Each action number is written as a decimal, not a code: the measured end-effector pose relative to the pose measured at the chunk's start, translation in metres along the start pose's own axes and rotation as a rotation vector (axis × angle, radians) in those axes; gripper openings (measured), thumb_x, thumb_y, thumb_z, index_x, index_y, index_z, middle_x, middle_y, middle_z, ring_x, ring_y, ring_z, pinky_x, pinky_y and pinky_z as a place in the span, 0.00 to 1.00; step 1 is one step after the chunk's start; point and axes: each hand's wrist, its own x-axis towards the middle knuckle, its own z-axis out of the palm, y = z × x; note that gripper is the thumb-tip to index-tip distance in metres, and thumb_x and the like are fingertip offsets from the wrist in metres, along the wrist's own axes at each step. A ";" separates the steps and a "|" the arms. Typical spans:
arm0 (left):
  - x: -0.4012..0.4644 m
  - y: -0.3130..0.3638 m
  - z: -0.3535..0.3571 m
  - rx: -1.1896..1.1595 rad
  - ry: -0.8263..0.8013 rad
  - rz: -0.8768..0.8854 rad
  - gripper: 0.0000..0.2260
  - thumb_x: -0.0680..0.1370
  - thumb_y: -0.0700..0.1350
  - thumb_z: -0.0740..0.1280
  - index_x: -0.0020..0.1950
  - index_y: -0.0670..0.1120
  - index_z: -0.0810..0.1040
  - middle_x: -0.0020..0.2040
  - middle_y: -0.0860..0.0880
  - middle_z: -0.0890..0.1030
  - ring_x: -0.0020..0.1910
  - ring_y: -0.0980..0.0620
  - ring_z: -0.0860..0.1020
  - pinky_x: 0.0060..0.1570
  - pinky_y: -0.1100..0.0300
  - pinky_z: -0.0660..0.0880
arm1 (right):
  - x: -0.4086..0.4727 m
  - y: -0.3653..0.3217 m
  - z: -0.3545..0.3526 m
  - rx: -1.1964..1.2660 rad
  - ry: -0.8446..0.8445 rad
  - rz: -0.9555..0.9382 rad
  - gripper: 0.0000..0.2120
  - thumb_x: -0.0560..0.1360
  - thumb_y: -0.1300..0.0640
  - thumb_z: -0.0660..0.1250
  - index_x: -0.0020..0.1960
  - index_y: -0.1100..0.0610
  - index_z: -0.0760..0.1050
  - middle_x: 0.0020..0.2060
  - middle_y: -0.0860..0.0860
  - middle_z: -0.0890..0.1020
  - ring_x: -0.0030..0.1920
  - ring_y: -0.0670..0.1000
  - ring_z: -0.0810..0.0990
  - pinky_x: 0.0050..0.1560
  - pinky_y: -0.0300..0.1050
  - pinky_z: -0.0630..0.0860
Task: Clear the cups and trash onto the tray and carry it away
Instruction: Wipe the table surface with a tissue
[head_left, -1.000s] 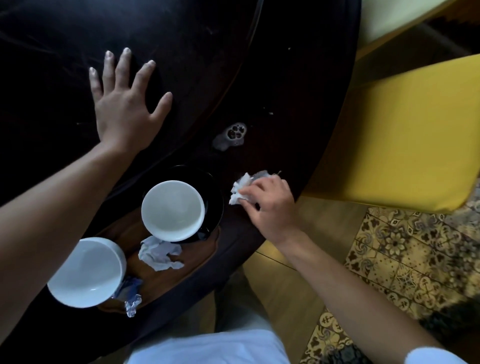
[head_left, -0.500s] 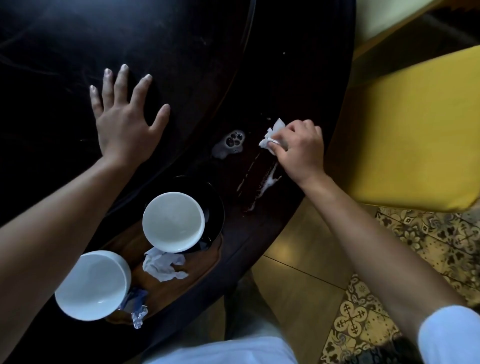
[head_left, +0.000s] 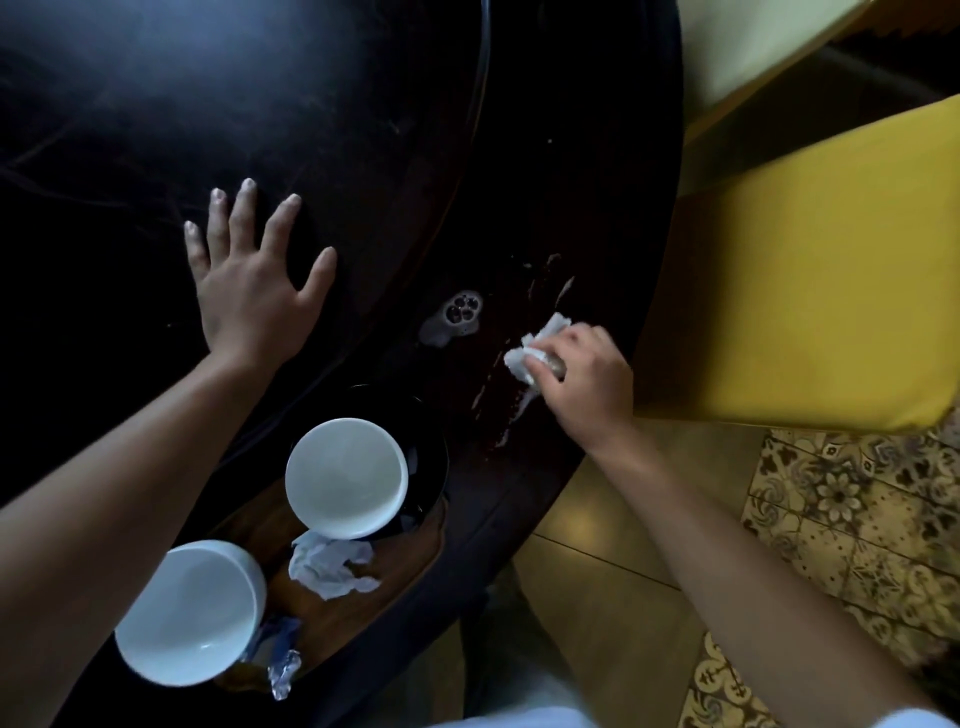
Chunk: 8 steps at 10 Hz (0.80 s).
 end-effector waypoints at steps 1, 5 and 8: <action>0.000 0.001 0.001 0.001 0.001 -0.003 0.29 0.81 0.65 0.56 0.80 0.54 0.63 0.83 0.45 0.56 0.83 0.43 0.49 0.79 0.40 0.44 | -0.029 -0.006 -0.007 0.091 0.052 -0.074 0.06 0.75 0.53 0.74 0.49 0.54 0.84 0.43 0.49 0.81 0.46 0.51 0.76 0.46 0.45 0.75; 0.003 0.004 0.001 -0.009 -0.006 -0.017 0.29 0.81 0.65 0.57 0.80 0.54 0.63 0.84 0.46 0.55 0.83 0.43 0.49 0.79 0.41 0.43 | -0.069 -0.001 0.014 -0.029 -0.081 -0.493 0.08 0.80 0.49 0.68 0.50 0.53 0.83 0.42 0.52 0.80 0.43 0.56 0.76 0.43 0.53 0.71; 0.002 0.006 0.001 -0.009 -0.010 -0.011 0.29 0.81 0.65 0.56 0.80 0.54 0.63 0.83 0.45 0.55 0.83 0.43 0.49 0.79 0.41 0.43 | 0.012 0.029 0.003 -0.216 0.056 -0.259 0.09 0.79 0.51 0.67 0.51 0.56 0.81 0.43 0.54 0.79 0.44 0.58 0.76 0.44 0.53 0.71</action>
